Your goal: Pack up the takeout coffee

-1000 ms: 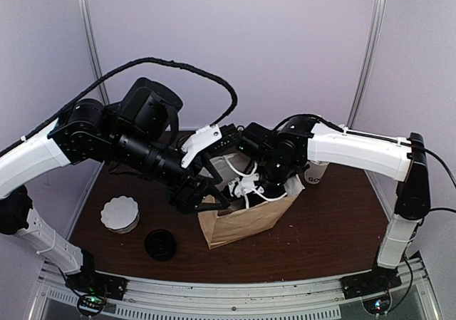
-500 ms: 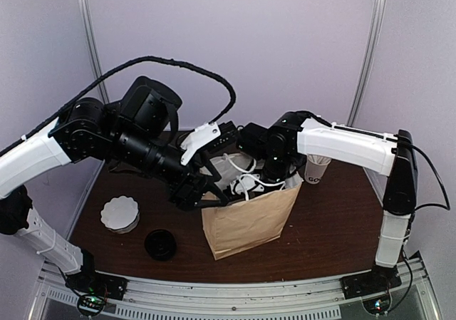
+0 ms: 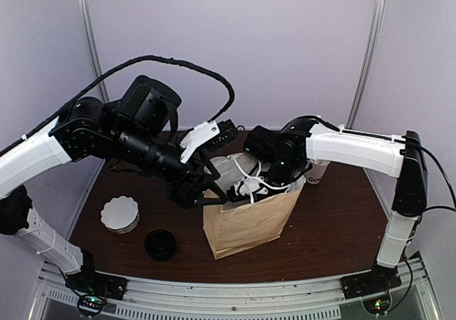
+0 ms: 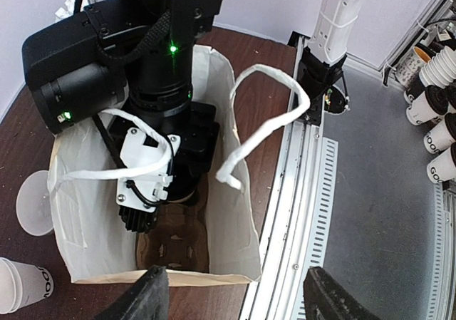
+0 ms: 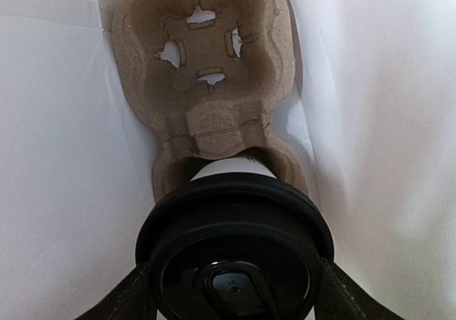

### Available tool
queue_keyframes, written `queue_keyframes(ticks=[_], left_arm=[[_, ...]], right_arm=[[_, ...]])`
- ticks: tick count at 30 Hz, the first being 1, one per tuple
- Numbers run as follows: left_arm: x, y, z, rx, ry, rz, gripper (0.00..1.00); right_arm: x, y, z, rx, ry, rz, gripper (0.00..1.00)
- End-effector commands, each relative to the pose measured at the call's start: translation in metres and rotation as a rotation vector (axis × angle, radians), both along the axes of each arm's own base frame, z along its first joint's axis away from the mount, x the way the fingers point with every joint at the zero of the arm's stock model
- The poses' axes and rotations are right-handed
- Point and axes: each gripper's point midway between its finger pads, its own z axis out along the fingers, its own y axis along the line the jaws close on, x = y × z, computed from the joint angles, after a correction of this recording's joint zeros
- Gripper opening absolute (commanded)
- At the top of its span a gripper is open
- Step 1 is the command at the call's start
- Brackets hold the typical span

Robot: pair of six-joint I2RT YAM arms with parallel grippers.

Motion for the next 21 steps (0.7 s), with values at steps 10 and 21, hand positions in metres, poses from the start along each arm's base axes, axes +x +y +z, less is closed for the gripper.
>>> queue_keyframes(ticks=[10, 21], left_arm=[[0.014, 0.009, 0.017, -0.072, -0.035, 0.049, 0.68], [0.020, 0.011, 0.004, -0.062, -0.016, 0.055, 0.69]], right_arm=[[-0.006, -0.010, -0.022, -0.110, 0.081, -0.041, 0.59], [-0.015, 0.004, 0.042, -0.006, 0.037, -0.058, 0.80]])
